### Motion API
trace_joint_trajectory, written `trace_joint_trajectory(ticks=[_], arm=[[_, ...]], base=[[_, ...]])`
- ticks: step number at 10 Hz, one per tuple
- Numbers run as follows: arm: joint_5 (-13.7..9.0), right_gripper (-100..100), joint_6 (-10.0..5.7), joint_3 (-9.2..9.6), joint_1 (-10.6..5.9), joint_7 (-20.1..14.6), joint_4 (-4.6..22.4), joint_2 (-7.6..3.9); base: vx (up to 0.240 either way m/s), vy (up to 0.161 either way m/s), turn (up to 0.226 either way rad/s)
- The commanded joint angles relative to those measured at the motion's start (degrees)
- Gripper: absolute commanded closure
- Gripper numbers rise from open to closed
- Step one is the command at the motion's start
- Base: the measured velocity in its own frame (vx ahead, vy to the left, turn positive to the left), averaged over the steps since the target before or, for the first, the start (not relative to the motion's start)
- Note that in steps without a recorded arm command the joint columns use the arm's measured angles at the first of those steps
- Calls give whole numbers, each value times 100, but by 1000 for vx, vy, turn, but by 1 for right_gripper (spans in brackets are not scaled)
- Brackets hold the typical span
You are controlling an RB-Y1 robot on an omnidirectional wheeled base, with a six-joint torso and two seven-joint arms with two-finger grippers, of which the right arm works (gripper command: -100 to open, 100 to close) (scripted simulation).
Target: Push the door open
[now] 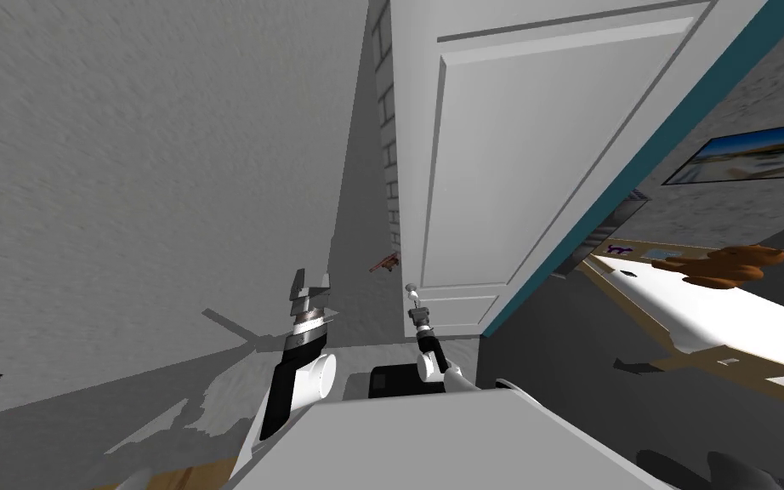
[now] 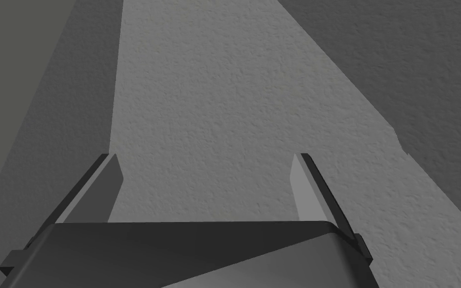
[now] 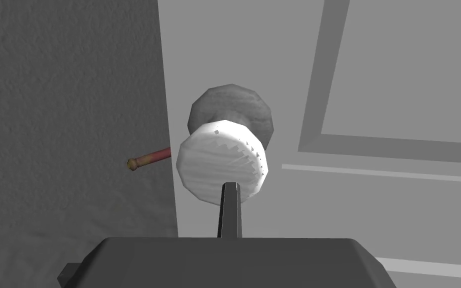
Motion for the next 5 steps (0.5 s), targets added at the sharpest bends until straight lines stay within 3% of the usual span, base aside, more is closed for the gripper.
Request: trace_joint_trajectory(ticks=[1,4,5], arm=[[0,100,-1,0,3,0,1,-2],[0,100,-1,0,3,0,1,-2],[-40,-100,1,-38,12,31,-21,-109]], base=[[-29,-12,1],[-9,-4,0],[-127,44,-65]])
